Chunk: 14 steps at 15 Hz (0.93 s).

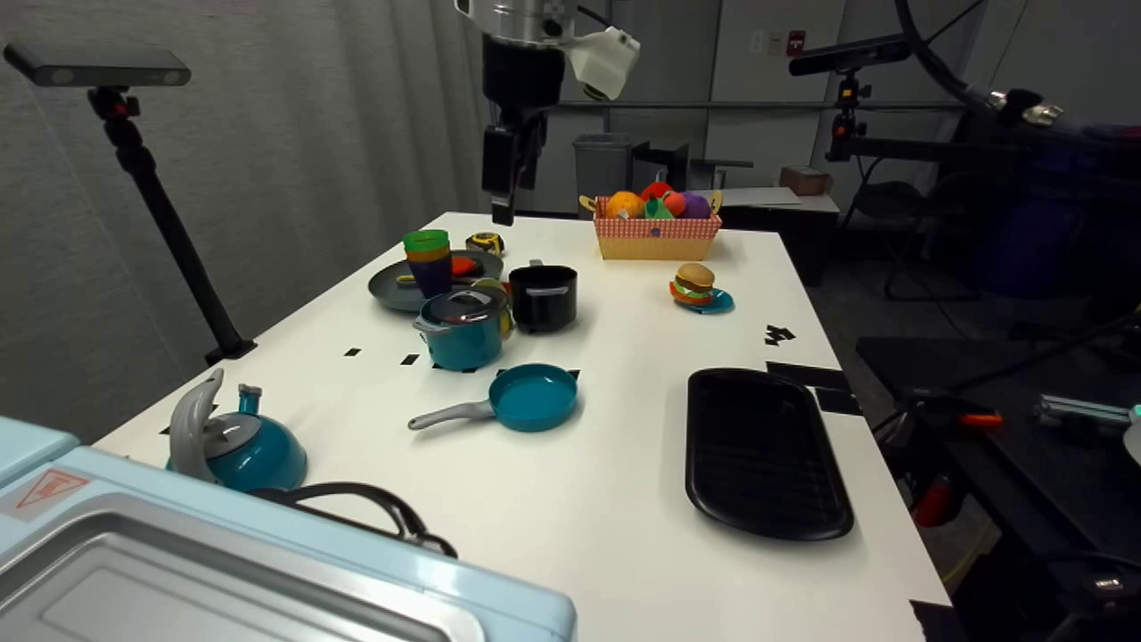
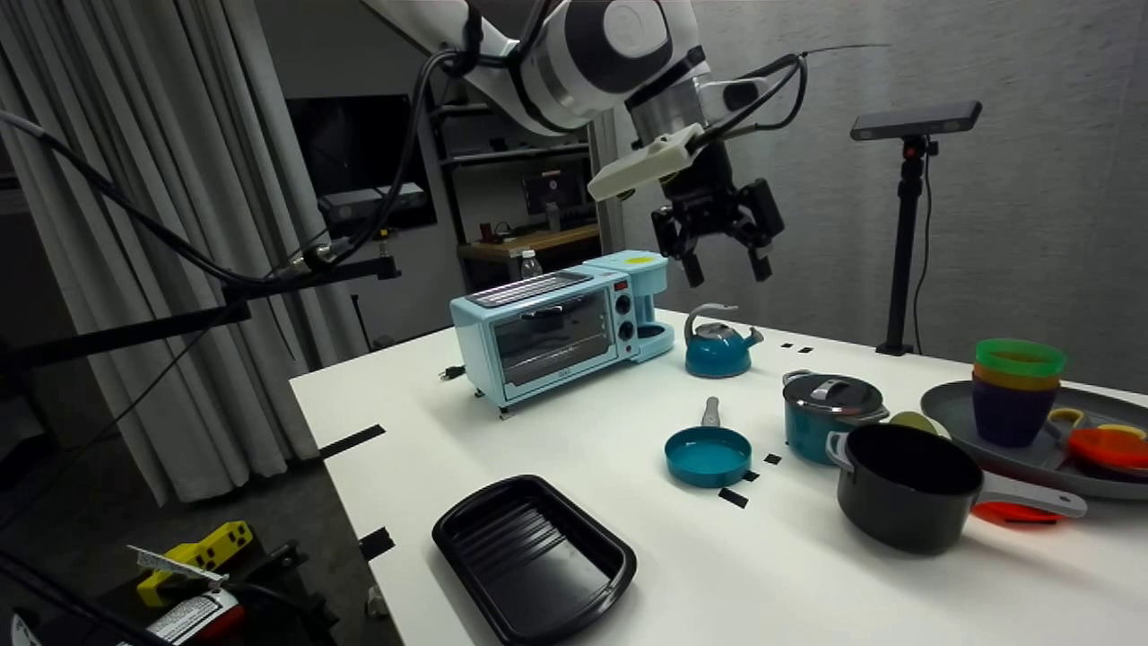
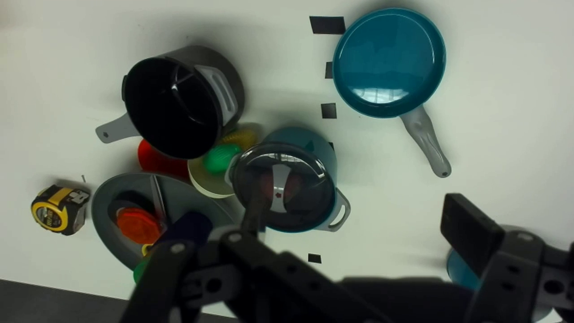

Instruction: Transfer the lid from the blue pot to the pan

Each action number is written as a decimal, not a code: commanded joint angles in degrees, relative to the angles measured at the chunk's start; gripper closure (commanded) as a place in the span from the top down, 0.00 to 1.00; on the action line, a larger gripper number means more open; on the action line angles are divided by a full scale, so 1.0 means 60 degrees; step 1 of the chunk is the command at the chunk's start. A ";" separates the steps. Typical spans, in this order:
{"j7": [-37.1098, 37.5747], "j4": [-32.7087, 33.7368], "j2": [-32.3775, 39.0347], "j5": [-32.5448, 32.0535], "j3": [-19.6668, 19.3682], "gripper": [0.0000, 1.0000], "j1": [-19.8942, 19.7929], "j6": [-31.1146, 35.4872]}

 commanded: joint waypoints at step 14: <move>0.0217 0.1036 0.1248 -0.0100 -0.0063 1.00 -0.0034 -0.0051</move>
